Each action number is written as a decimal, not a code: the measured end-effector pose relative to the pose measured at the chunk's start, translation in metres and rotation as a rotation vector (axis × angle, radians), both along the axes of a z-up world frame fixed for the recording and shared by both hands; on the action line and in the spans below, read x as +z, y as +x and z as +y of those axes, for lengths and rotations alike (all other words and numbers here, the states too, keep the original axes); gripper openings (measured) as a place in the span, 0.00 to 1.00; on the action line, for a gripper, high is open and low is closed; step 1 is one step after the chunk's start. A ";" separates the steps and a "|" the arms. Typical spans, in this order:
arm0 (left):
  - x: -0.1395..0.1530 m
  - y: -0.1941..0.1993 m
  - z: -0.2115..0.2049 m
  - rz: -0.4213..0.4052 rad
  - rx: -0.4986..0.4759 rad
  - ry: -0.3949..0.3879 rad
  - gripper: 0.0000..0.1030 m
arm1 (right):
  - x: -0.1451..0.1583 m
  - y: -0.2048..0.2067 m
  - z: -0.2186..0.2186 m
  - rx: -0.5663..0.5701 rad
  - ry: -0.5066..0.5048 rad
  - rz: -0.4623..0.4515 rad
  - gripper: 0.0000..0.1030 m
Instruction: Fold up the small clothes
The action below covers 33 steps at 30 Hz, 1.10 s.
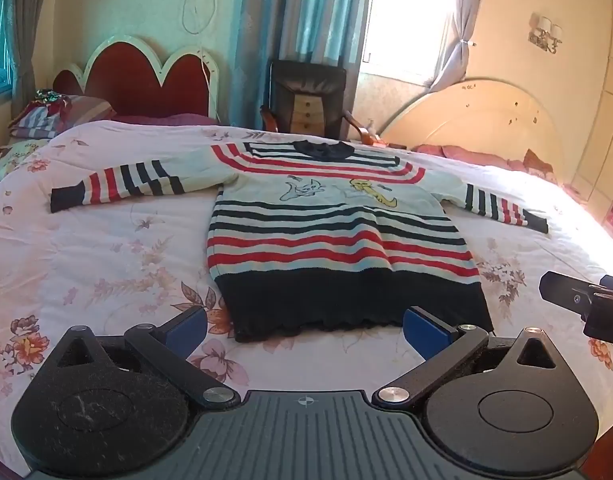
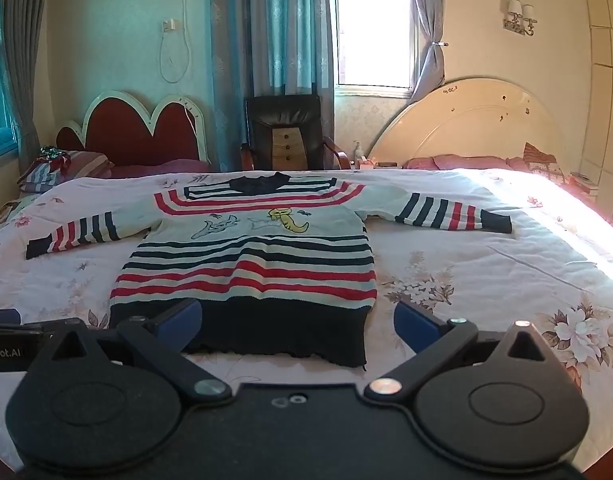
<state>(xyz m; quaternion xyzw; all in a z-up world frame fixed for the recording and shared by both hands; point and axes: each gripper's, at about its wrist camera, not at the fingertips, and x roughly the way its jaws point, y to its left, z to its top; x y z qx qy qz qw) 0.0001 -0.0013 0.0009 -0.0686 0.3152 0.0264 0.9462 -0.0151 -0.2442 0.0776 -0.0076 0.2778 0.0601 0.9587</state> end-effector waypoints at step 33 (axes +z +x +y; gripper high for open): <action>-0.001 0.002 -0.003 0.010 0.000 0.016 1.00 | 0.001 0.002 -0.001 -0.006 0.012 -0.003 0.99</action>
